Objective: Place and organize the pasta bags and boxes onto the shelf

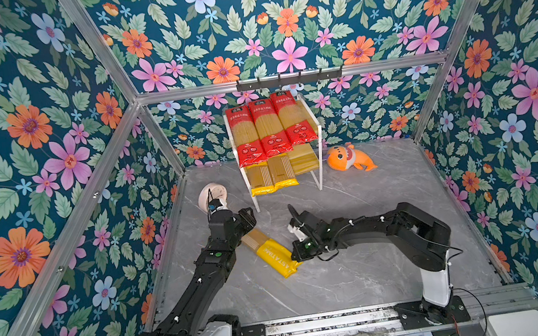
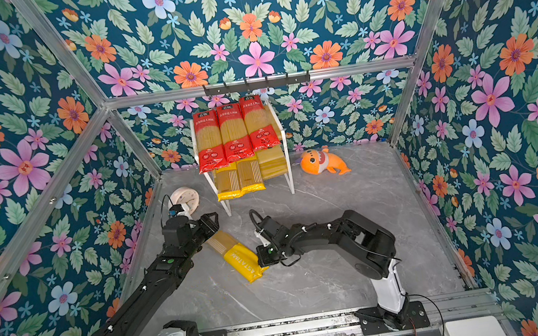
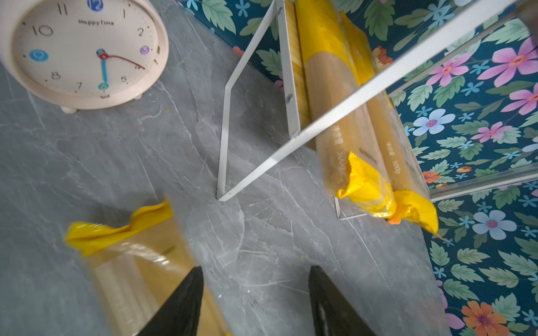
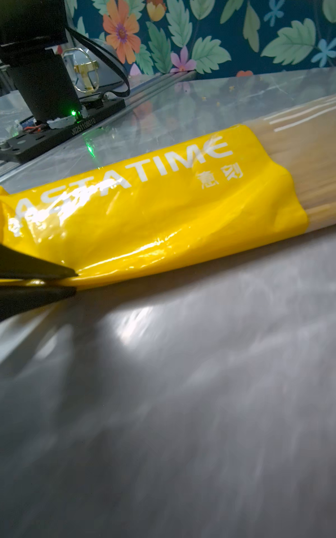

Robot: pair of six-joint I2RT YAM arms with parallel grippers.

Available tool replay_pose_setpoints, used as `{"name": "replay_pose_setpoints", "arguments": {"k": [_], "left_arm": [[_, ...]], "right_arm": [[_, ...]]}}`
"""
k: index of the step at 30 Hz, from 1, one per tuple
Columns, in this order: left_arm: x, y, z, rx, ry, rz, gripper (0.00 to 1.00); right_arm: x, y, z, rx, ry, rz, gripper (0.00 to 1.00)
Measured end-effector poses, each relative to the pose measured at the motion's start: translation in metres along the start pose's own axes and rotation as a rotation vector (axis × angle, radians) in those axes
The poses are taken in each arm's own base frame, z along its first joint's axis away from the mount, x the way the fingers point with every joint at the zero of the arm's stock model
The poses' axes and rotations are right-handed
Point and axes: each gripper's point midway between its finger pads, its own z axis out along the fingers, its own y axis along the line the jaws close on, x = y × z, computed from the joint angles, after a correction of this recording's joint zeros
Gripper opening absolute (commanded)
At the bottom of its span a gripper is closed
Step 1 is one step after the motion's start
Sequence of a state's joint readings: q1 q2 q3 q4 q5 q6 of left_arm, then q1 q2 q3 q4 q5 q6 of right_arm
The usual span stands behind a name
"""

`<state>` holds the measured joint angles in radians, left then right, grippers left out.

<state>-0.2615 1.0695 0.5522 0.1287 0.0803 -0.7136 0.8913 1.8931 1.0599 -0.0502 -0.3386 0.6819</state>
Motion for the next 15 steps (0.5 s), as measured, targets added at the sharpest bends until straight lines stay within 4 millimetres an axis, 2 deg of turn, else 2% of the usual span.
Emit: {"name": "replay_pose_setpoints", "arguments": {"k": [3,7,9,12,15], "left_arm": [[0.017,0.004,0.000,-0.007,0.029,-0.006,0.60],[0.051,0.014,0.001,-0.027,0.092,-0.004,0.60],[0.071,0.019,0.002,-0.041,0.132,-0.011,0.61],[0.099,0.021,0.002,-0.047,0.187,0.008,0.62],[0.119,0.031,0.001,-0.065,0.214,0.008,0.62]], "right_arm": [[0.007,-0.010,-0.014,0.014,-0.002,0.021,0.10],[0.020,0.003,-0.021,-0.047,0.053,0.015,0.35],[0.019,0.010,-0.029,-0.067,0.059,0.002,0.41],[-0.004,0.017,-0.043,-0.092,-0.001,-0.016,0.45],[-0.033,0.008,-0.043,-0.084,-0.051,0.015,0.46]]}}
